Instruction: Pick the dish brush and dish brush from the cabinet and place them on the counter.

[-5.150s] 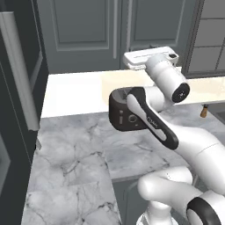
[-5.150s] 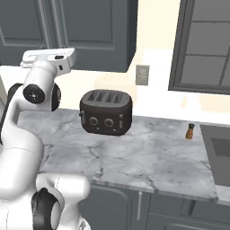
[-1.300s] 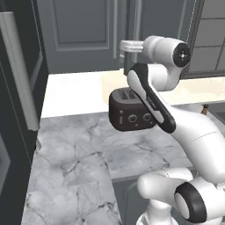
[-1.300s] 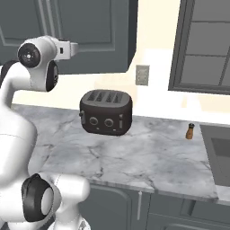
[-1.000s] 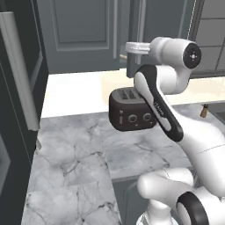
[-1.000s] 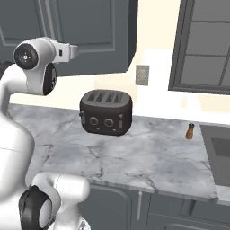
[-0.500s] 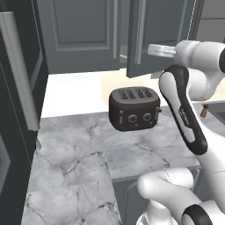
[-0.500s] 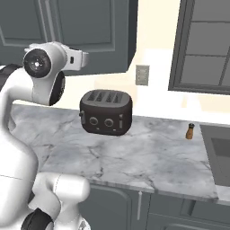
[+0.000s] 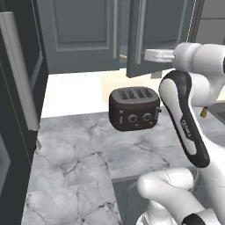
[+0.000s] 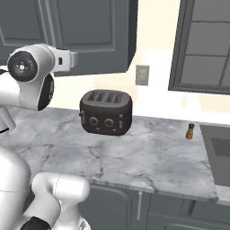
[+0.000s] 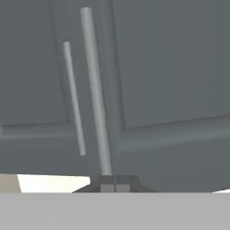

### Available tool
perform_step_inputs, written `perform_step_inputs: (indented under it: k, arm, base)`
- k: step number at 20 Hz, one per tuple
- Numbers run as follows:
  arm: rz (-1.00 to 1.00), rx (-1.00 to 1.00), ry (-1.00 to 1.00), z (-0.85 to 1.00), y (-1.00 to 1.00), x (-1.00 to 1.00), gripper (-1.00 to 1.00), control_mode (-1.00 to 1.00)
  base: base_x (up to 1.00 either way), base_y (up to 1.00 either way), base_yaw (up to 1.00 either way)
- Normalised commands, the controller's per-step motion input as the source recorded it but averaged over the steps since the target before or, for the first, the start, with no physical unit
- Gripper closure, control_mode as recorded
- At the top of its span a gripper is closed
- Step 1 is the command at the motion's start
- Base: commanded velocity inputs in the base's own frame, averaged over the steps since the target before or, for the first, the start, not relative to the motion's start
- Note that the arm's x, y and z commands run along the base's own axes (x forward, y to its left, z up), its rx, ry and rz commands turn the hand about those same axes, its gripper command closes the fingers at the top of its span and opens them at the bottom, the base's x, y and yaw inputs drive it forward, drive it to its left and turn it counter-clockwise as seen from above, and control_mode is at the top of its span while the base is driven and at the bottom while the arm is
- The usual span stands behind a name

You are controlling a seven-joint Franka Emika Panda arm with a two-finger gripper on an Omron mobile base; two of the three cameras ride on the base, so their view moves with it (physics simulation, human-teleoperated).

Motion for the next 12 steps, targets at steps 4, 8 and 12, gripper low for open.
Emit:
perform_step_inputs:
  k: [4,8,12]
  arm:
    - [0.07,-0.28,-0.12,-0.03,0.75,-0.65,1.0,-1.0]
    - [0.05,-0.39,-0.2,-0.02,0.53,-0.62,1.0,-1.0]
    - [0.01,-0.48,-0.18,-0.13,0.62,-0.31,-1.0,-1.0]
  base:
    - [0.0,0.0,0.0]
    - [0.0,0.0,0.0]
    - [0.0,0.0,0.0]
